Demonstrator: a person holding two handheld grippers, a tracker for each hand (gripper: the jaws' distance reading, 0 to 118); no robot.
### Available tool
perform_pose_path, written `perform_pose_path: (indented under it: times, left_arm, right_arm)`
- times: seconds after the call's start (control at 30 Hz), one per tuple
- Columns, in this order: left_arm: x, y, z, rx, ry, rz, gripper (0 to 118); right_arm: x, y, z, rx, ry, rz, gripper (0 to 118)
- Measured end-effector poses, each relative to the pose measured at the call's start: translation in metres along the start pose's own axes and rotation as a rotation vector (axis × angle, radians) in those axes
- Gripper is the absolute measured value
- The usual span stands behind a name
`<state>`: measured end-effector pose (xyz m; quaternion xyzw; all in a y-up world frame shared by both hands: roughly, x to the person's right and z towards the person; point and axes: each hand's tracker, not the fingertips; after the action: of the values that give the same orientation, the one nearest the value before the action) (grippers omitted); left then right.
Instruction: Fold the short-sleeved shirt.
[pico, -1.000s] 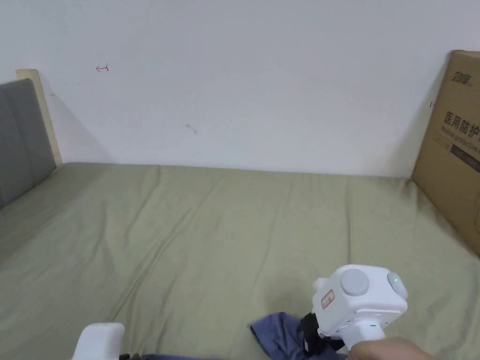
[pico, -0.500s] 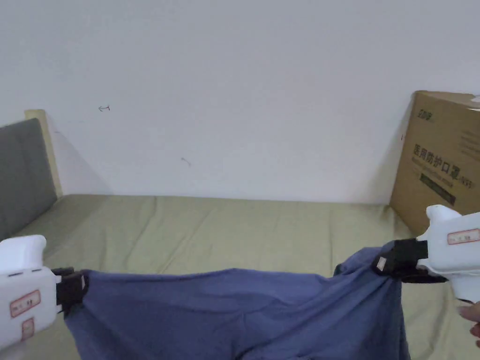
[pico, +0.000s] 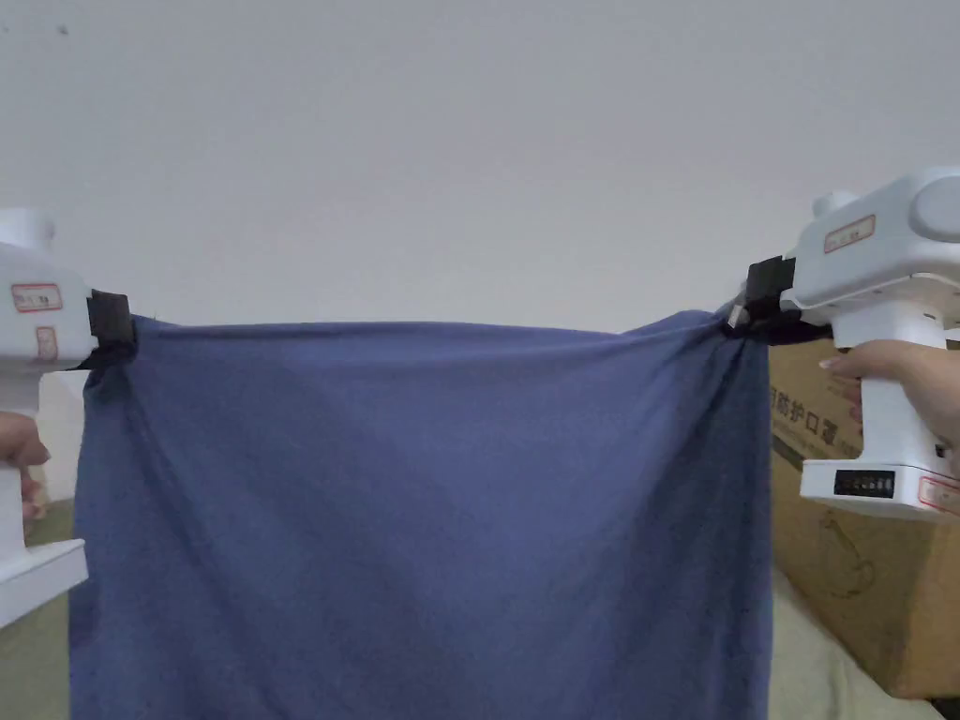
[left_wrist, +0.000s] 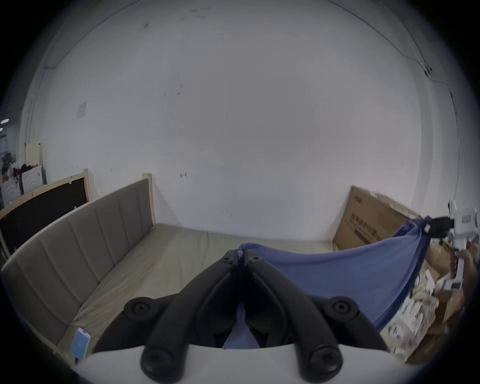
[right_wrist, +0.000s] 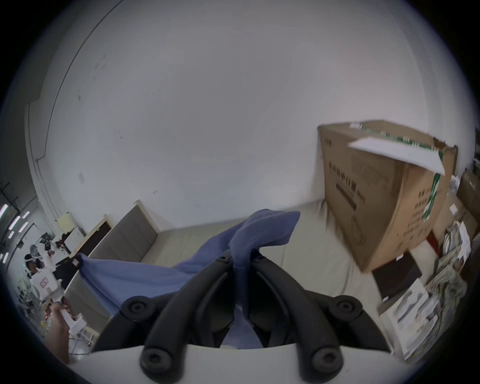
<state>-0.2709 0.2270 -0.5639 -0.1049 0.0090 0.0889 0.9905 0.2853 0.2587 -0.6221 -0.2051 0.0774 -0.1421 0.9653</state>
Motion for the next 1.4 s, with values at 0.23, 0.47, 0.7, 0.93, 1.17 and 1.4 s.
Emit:
perform_pose_path:
  times: [0.23, 0.47, 0.7, 0.93, 1.17, 1.4]
  left_arm:
    - [0.009, 0.023, -0.043, 0.056, 0.044, 0.065, 2]
    - [0.018, 0.031, -0.061, 0.092, 0.068, 0.054, 2]
    - [0.020, -0.057, -0.082, -0.093, 0.056, -0.076, 2]
    - [0.002, -0.280, -0.073, -0.597, -0.026, -0.039, 2]
    - [-0.021, -0.390, 0.043, -0.731, -0.070, -0.062, 2]
    - [-0.017, -0.365, 0.155, -0.691, -0.099, -0.083, 2]
  right_arm:
    - [-0.021, 0.032, -0.034, 0.140, -0.052, 0.077, 7]
    - [-0.042, 0.055, -0.040, 0.222, -0.096, 0.156, 7]
    - [0.003, -0.043, -0.080, 0.092, -0.160, 0.154, 7]
    - [0.079, -0.291, -0.102, -0.366, -0.168, 0.034, 7]
    - [0.125, -0.429, 0.021, -0.484, -0.155, 0.013, 7]
    - [0.104, -0.425, 0.150, -0.465, -0.091, -0.064, 7]
